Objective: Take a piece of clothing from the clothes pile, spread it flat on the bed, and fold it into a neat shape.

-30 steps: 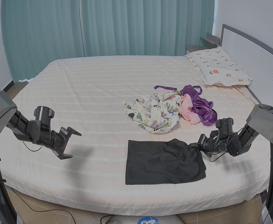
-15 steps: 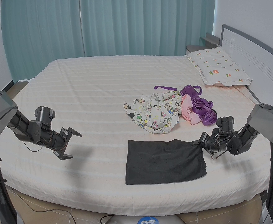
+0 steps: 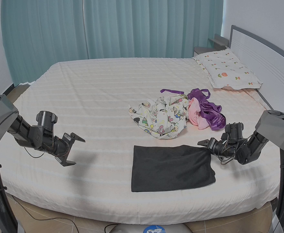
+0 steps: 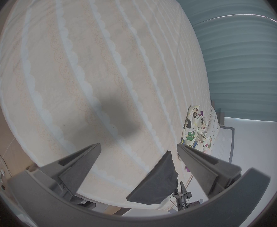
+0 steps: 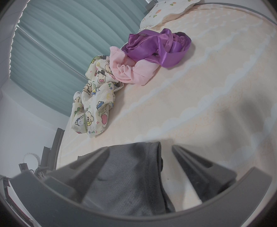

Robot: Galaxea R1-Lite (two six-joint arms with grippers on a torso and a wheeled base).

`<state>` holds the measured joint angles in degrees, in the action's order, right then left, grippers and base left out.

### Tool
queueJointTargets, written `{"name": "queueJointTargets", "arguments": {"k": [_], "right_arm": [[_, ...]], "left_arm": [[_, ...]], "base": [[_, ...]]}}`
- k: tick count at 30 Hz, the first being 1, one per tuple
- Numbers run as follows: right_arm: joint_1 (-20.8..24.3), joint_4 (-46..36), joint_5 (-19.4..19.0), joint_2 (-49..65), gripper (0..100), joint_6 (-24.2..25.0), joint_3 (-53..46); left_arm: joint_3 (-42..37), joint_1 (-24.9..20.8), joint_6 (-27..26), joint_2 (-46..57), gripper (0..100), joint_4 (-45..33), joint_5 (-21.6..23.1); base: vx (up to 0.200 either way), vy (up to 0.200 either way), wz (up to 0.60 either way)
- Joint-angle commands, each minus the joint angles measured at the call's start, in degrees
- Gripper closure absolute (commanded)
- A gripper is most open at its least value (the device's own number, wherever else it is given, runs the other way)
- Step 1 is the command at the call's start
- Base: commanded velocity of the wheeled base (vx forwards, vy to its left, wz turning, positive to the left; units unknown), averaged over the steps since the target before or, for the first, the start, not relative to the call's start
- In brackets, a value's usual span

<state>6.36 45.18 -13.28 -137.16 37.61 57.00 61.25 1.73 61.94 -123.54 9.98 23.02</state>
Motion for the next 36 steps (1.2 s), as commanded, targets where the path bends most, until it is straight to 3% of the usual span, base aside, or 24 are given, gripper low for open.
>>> {"name": "queueJointTargets", "arguments": {"k": [1,7,12,16,28,29,36], "right_arm": [[-1.4,0.8,-0.9,3.6,0,-2.0,-4.1],[-2.3,4.0,-6.0,3.9,0,-10.9,-9.5],[-2.5,7.6,-9.5,4.2,0,-11.3,-12.7],[-2.5,7.6,-9.8,4.3,0,-11.9,-13.0],[-1.6,8.0,-9.9,2.3,0,-13.2,-12.6],[-1.5,8.1,-9.9,2.0,100,-13.2,-12.5],[-1.4,7.3,-9.8,3.5,100,-13.2,-13.8]], "left_arm": [[0.0,-0.1,0.0,0.0,0,0.0,0.0],[0.0,-0.1,0.0,0.0,0,-0.1,0.0],[0.0,-0.1,0.0,0.0,0,0.0,0.0],[0.0,-0.1,0.0,0.0,0,0.0,0.0],[0.0,-0.1,-0.1,0.0,0,0.0,-0.1],[0.0,-0.1,-0.1,0.0,0,0.0,-0.1],[0.0,-0.1,0.0,0.0,0,0.0,-0.1]], "base": [[0.0,0.0,0.0],[-0.2,0.0,0.0],[-0.2,0.0,0.0],[-0.2,0.0,0.0],[0.0,0.0,0.0],[0.0,0.0,0.0],[0.0,0.0,0.0]]}}
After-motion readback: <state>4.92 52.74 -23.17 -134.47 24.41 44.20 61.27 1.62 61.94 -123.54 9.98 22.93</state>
